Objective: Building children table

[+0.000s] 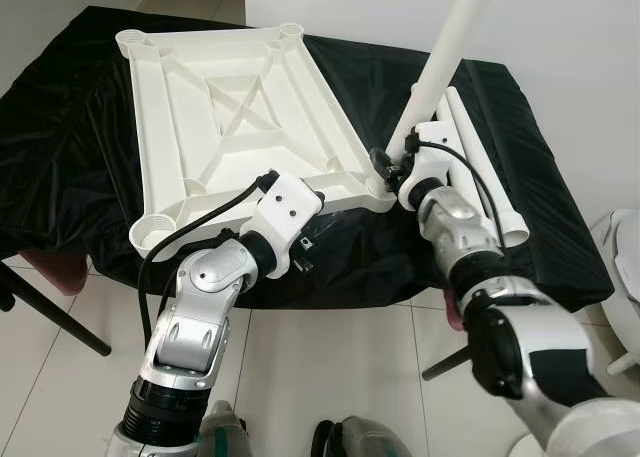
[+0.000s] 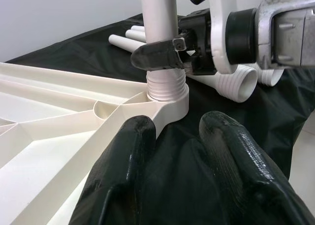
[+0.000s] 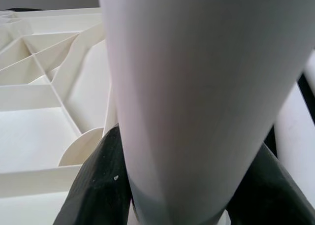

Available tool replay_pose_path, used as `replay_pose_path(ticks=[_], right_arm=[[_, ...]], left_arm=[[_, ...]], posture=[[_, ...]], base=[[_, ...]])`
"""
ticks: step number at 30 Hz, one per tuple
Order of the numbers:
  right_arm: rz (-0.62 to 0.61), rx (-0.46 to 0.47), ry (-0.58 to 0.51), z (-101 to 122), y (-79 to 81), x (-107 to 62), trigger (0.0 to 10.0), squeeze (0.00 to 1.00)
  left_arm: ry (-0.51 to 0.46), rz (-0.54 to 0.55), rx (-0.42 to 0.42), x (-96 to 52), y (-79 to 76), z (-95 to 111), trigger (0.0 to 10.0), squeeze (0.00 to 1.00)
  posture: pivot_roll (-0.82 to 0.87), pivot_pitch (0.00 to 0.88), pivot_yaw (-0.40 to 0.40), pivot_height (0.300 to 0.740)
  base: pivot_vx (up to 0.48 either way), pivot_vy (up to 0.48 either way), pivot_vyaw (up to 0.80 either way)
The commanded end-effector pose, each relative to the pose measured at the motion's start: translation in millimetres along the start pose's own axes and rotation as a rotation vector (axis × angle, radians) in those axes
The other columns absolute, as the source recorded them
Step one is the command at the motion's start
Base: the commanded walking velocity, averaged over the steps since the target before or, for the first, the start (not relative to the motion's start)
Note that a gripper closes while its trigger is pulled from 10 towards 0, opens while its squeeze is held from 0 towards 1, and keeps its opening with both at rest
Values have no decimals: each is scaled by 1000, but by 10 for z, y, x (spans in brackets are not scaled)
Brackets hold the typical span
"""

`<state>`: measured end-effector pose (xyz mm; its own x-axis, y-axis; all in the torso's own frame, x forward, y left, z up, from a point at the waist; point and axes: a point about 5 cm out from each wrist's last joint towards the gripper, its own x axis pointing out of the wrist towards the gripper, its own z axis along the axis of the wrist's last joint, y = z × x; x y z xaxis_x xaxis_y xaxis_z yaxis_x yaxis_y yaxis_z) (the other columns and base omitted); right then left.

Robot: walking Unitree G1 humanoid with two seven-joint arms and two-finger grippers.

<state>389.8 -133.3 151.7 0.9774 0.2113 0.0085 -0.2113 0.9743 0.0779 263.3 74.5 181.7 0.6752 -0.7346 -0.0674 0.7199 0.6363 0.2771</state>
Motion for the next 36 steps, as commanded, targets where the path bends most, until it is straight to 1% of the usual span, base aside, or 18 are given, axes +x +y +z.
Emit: replay_pose_path(ticks=[1,3,4,6,7,8,11,12,14,16,25,26,28,30,31,32,35,36], right_arm=[[-52,81,25,-88,-6,-26,10000,0],[-167,68,17,-101,20,-42,10000,0],[-167,68,17,-101,20,-42,10000,0],[-311,71,9,-111,53,-65,10000,0],[-311,71,9,-111,53,-65,10000,0],[-367,80,6,-115,67,-76,10000,0],[-409,83,9,-123,94,-85,10000,0],[-455,76,-2,-108,139,-100,10000,0],[-462,60,-10,-76,229,-102,10000,0],[-456,67,0,-84,240,-103,10000,0],[-483,59,26,-127,165,-151,10000,0],[-445,77,24,-138,166,-149,10000,1000],[-445,77,24,-138,166,-149,10000,1000],[-421,90,23,-144,174,-154,10000,1000],[-381,90,5,-134,174,-160,10000,1000],[-381,90,5,-134,174,-160,10000,1000],[-245,84,1,-132,122,-153,10000,1000],[-245,84,1,-132,122,-153,10000,1000]], left_arm=[[7,102,-10,1,33,-27,10000,0],[6,97,-11,9,23,-28,10000,0],[6,97,-11,9,23,-28,10000,0],[4,89,-13,18,14,-28,10000,0],[4,89,-13,18,14,-28,10000,0],[3,86,-13,24,11,-28,10000,0],[1,83,-14,30,8,-29,10000,0],[0,78,-16,36,4,-29,10000,0],[-1,71,-16,47,-1,-31,10000,0],[-2,68,-16,50,-1,-30,10000,0],[-3,68,-14,50,1,-28,10000,0],[-2,70,-13,45,0,-27,10000,0],[-2,70,-13,45,0,-27,10000,0],[-2,71,-13,41,-2,-29,10000,0],[-1,73,-12,35,0,-30,10000,0],[-1,73,-12,35,0,-30,10000,0],[2,86,-7,19,17,-36,10000,0],[2,86,-7,19,17,-36,10000,0]], posture=[[91,35,-91,740],[88,35,-89,740],[88,35,-89,740],[88,35,-89,740],[88,35,-89,740],[76,31,-84,740],[73,30,-81,740],[73,30,-81,740],[63,24,-75,740],[63,24,-75,740],[72,14,-79,740],[72,14,-79,740],[72,14,-79,740],[81,7,-82,740],[81,7,-82,740],[81,7,-82,740],[94,0,-93,740],[94,0,-93,740]], base=[[0,0,0],[0,0,0],[0,0,0],[0,0,0],[0,0,0],[0,0,0],[0,0,0],[0,0,0],[0,0,0],[0,0,0],[0,0,0],[0,0,0],[0,0,0],[0,0,0],[0,0,0],[0,0,0],[0,0,0],[0,0,0]])
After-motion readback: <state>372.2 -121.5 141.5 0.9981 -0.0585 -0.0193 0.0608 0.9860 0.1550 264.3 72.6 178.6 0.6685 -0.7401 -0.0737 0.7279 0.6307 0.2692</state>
